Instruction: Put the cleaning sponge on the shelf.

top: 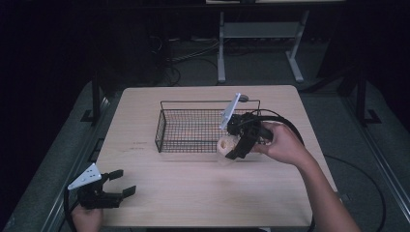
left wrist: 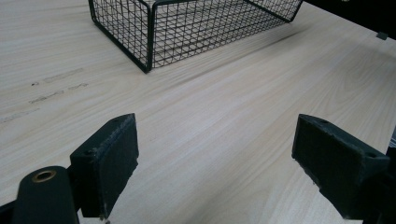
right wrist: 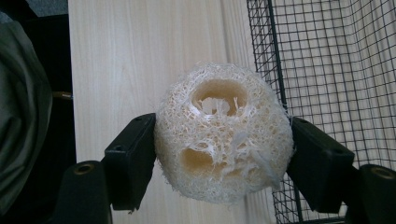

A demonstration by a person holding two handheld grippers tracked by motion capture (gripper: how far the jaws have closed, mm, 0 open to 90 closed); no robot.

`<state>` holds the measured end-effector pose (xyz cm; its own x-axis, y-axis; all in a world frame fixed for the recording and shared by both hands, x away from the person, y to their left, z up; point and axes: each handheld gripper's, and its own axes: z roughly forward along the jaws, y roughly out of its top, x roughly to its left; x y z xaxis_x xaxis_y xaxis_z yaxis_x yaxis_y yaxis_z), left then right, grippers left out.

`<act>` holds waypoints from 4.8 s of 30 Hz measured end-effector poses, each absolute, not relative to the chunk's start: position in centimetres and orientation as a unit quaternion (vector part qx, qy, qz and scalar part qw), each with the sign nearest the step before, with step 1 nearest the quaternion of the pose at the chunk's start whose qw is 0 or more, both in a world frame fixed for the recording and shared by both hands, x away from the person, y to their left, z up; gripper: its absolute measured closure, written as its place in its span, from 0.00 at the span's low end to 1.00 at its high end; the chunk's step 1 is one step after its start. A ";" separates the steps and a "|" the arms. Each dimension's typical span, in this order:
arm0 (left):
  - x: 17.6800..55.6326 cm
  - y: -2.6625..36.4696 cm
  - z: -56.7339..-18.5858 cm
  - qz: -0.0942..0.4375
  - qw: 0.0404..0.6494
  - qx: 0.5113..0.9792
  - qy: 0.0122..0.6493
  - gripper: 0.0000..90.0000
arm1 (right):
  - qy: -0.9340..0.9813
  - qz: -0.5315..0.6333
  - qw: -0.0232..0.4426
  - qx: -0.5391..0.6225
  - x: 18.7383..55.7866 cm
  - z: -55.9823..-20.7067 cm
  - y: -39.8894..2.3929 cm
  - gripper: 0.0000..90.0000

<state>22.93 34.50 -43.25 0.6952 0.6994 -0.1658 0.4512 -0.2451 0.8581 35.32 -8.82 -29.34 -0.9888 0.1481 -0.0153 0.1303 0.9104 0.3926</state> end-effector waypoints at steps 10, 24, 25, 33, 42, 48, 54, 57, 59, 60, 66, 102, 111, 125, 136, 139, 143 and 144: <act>22.9 34.5 -43.2 0.126 0.492 0.778 0.369 0.15 | 0.978 0.192 0.030 0.072 36.6 -28.4 -8.5 0.32; 23.0 34.4 -43.3 0.125 0.491 0.779 0.368 0.15 | 0.976 0.199 0.031 0.082 38.8 -27.5 -8.2 0.32; 23.0 34.4 -43.3 0.125 0.491 0.780 0.368 0.15 | 0.976 0.200 0.030 0.084 39.0 -27.6 -8.2 0.32; 23.0 34.4 -43.3 0.124 0.491 0.779 0.368 0.15 | 0.978 0.189 0.028 0.087 40.1 -27.7 -7.8 0.32; 23.0 34.3 -43.3 0.123 0.493 0.779 0.366 0.15 | 0.976 0.188 0.028 0.104 41.7 -27.5 -7.8 0.32; 23.0 34.3 -43.3 0.123 0.493 0.779 0.366 0.15 | 0.976 0.184 0.026 0.113 43.0 -27.5 -7.8 0.32; 23.0 34.3 -43.3 0.123 0.493 0.779 0.366 0.15 | 0.973 0.193 0.025 0.128 44.2 -28.1 -8.3 0.32; 23.0 34.3 -43.3 0.123 0.494 0.779 0.366 0.15 | 0.971 0.196 0.025 0.134 44.8 -28.4 -8.4 0.32; 23.0 34.3 -43.3 0.123 0.493 0.780 0.366 0.15 | 0.971 0.195 0.022 0.140 45.2 -28.6 -8.5 0.32; 23.0 34.3 -43.2 0.123 0.492 0.781 0.365 0.15 | 0.970 0.195 0.024 0.141 45.3 -28.7 -8.5 0.32; 23.0 34.3 -43.2 0.124 0.493 0.779 0.366 0.15 | 0.969 0.193 0.020 0.154 46.2 -29.4 -8.7 0.32; 23.0 34.2 -43.2 0.121 0.494 0.780 0.365 0.15 | 0.967 0.165 -0.017 0.192 48.4 -35.2 -9.0 0.32; 23.0 34.3 -43.2 0.121 0.495 0.779 0.366 0.15 | 0.966 0.165 -0.022 0.199 48.5 -36.0 -9.2 0.32; 23.1 34.2 -43.2 0.120 0.494 0.781 0.364 0.15 | 0.966 0.162 -0.024 0.200 48.7 -37.4 -9.0 0.32; 23.1 34.2 -43.2 0.119 0.495 0.780 0.364 0.15 | 0.965 0.161 -0.017 0.204 49.2 -38.2 -8.7 0.32; 23.1 34.3 -43.2 0.119 0.499 0.777 0.366 0.15 | 0.966 0.155 -0.012 0.207 49.3 -38.3 -8.7 0.32; 23.1 34.5 -43.3 0.117 0.502 0.774 0.368 0.15 | 0.964 0.161 -0.016 0.209 49.4 -38.4 -8.8 0.32; 23.1 34.5 -43.3 0.117 0.502 0.774 0.368 0.15 | 0.965 0.160 -0.016 0.209 49.5 -38.4 -8.8 0.32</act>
